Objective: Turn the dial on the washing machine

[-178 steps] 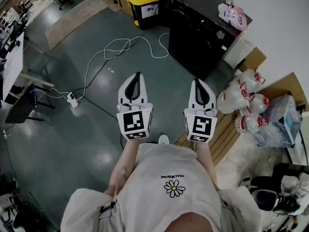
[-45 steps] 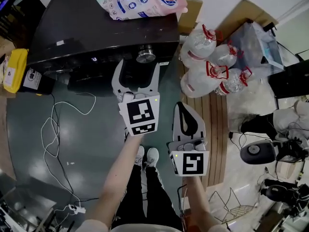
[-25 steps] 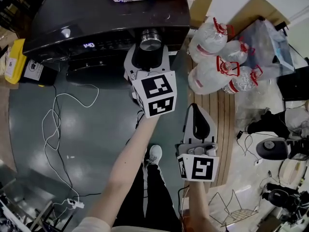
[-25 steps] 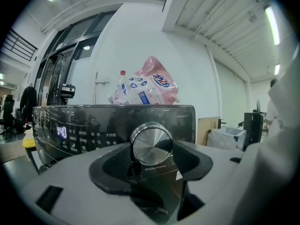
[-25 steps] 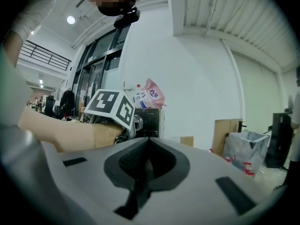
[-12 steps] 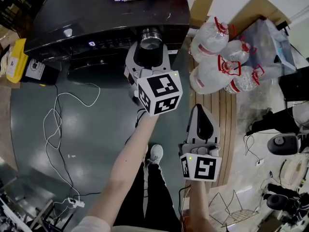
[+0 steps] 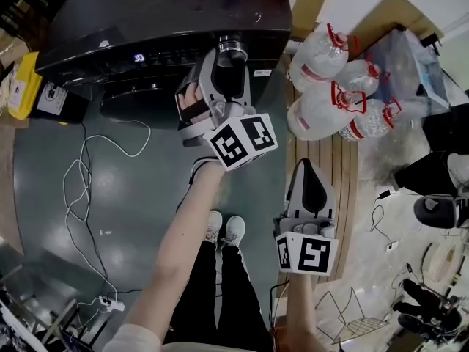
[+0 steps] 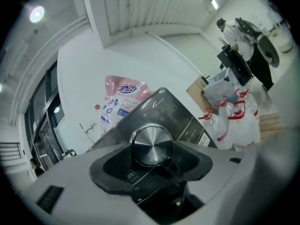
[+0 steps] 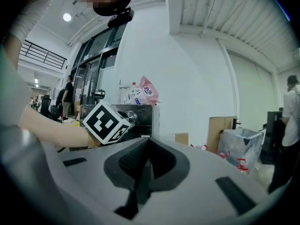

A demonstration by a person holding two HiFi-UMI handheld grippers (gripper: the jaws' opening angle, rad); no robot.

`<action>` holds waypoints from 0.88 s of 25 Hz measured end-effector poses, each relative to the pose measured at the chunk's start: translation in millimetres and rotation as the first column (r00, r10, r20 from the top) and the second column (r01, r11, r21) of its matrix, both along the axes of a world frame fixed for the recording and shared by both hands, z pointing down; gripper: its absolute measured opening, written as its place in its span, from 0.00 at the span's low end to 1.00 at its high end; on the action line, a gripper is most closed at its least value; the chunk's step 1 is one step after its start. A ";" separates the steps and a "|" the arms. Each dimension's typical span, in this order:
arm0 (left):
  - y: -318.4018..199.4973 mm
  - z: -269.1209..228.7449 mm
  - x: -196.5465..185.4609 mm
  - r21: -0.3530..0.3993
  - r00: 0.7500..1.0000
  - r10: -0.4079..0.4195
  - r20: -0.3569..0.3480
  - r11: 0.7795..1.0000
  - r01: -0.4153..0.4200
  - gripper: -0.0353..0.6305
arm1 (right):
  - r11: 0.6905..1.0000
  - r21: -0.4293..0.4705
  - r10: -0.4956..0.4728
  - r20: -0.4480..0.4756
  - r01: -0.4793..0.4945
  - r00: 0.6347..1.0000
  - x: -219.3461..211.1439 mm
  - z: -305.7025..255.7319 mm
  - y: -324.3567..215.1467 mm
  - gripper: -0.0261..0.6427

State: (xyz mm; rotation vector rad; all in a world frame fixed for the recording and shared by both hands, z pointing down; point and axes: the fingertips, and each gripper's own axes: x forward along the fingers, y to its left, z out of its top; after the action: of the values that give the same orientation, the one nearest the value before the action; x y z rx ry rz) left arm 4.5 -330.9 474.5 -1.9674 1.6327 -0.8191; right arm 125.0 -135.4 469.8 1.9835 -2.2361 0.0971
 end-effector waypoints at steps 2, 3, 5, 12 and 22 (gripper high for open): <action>-0.2 0.9 0.7 0.024 0.996 0.014 0.085 1.000 -0.016 0.46 | 1.000 -0.005 0.004 0.007 -0.004 1.000 1.8 1.8 0.9 0.04; -0.2 1.5 1.6 0.039 0.991 0.022 0.136 0.999 -0.027 0.46 | 1.000 -0.008 0.006 0.011 -0.006 1.000 2.5 2.4 1.3 0.04; 0.0 2.3 3.1 0.070 0.969 0.038 0.242 0.996 -0.057 0.46 | 1.000 -0.011 -0.001 0.012 0.001 1.000 1.6 2.6 1.4 0.04; 0.6 3.7 4.5 0.110 0.882 0.089 0.463 0.981 -0.157 0.46 | 1.000 -0.013 -0.020 0.010 0.020 1.000 -5.4 5.1 -0.9 0.04; 10.5 0.4 2.8 0.026 0.985 0.133 0.114 0.990 -0.137 0.51 | 0.999 -0.036 -0.037 0.022 0.038 0.999 -17.9 11.5 3.5 0.04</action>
State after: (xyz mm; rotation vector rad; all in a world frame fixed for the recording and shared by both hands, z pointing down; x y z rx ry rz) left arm 7.3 -320.4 474.9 -1.9486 1.4237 -0.8283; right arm 107.2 -131.9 481.2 1.9298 -2.2670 0.1548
